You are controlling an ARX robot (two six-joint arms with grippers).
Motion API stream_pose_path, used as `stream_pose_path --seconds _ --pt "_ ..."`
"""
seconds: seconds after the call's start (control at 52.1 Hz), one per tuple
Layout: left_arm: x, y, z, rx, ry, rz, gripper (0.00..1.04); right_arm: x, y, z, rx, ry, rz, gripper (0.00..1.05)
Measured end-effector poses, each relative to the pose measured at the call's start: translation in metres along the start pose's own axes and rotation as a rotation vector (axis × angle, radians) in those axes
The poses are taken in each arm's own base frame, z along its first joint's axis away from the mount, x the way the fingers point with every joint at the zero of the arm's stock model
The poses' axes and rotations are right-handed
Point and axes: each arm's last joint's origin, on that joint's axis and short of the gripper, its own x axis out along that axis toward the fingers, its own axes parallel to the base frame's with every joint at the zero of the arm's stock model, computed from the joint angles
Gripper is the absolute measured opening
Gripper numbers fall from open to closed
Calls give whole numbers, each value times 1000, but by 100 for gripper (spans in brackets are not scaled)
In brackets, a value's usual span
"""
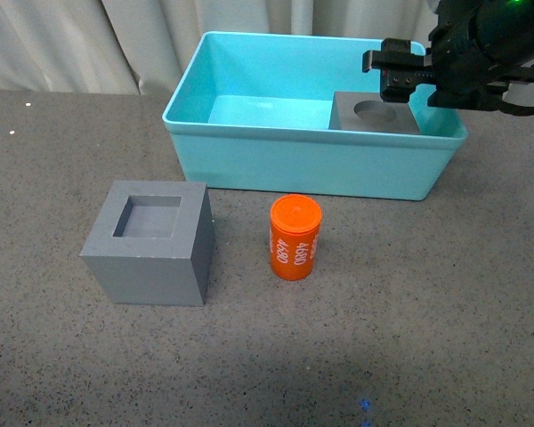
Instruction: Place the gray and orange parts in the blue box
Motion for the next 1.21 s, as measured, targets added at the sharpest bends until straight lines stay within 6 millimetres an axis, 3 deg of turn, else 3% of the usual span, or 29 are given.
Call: stream_pose_path --seconds 0.096,0.192,0.288,0.403,0.652,0.92,1.035,1.151,1.208 --pt "0 0 0 0 0 0 98 -20 -2 1 4 -97 -6 79" --pt "0 0 0 0 0 0 98 -58 -2 0 -36 -242 2 97" --pt "0 0 0 0 0 0 98 -97 -4 -10 -73 -369 -27 95" --pt "0 0 0 0 0 0 98 -137 -10 -37 -101 -476 -80 95" --pt "0 0 0 0 0 0 98 -197 -19 -100 -107 -549 -191 95" --pt "0 0 0 0 0 0 98 -221 -31 -146 -100 -555 -229 95" --pt "0 0 0 0 0 0 98 -221 -33 -150 -102 -554 -232 95" --pt "10 2 -2 -24 321 181 98 -221 -33 -150 -102 -557 -232 95" --pt "17 2 -1 -30 346 183 98 -222 -33 -149 -102 -558 -232 95"
